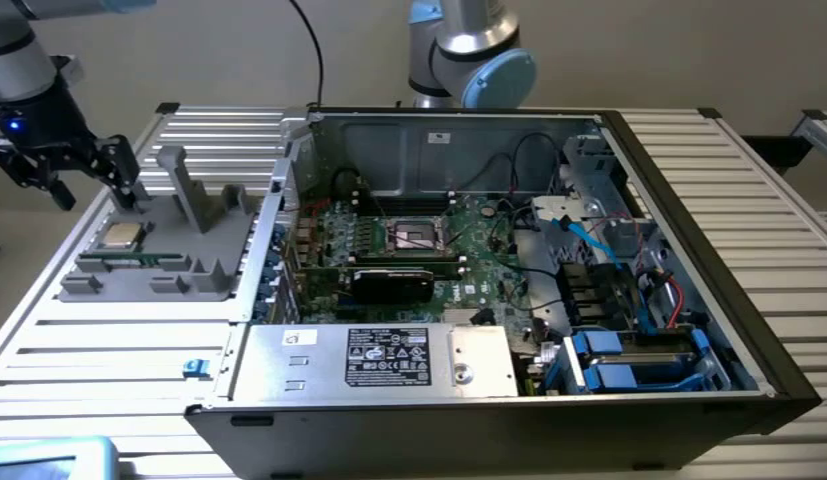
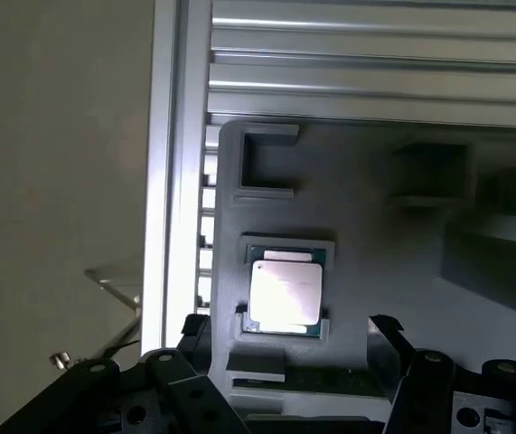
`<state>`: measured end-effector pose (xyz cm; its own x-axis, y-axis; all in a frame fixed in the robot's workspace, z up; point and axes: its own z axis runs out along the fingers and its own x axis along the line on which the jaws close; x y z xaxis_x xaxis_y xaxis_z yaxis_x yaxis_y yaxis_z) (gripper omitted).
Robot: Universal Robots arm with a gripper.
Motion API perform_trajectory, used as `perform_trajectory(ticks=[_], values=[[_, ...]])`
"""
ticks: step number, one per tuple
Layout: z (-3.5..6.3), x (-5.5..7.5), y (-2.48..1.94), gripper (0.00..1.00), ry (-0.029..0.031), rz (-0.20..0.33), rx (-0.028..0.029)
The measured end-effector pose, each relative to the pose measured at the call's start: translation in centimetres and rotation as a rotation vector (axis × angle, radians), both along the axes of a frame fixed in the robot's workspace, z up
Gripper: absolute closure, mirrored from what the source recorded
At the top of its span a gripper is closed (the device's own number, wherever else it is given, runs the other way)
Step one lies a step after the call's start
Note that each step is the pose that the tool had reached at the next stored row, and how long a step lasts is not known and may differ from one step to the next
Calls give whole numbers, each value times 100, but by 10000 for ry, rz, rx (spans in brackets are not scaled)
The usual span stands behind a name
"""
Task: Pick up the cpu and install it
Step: 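Pick up the cpu and move it towards the insertion slot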
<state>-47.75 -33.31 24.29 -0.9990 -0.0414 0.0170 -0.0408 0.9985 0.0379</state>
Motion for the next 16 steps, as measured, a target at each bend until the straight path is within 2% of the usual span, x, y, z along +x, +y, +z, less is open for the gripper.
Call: perform_trajectory(ticks=[2,13,16], values=[[-31,0,0,21,-25,-1,-10],[-231,-1,-30,21,-25,47,-12],[-285,-1,-30,21,2,48,-13]])
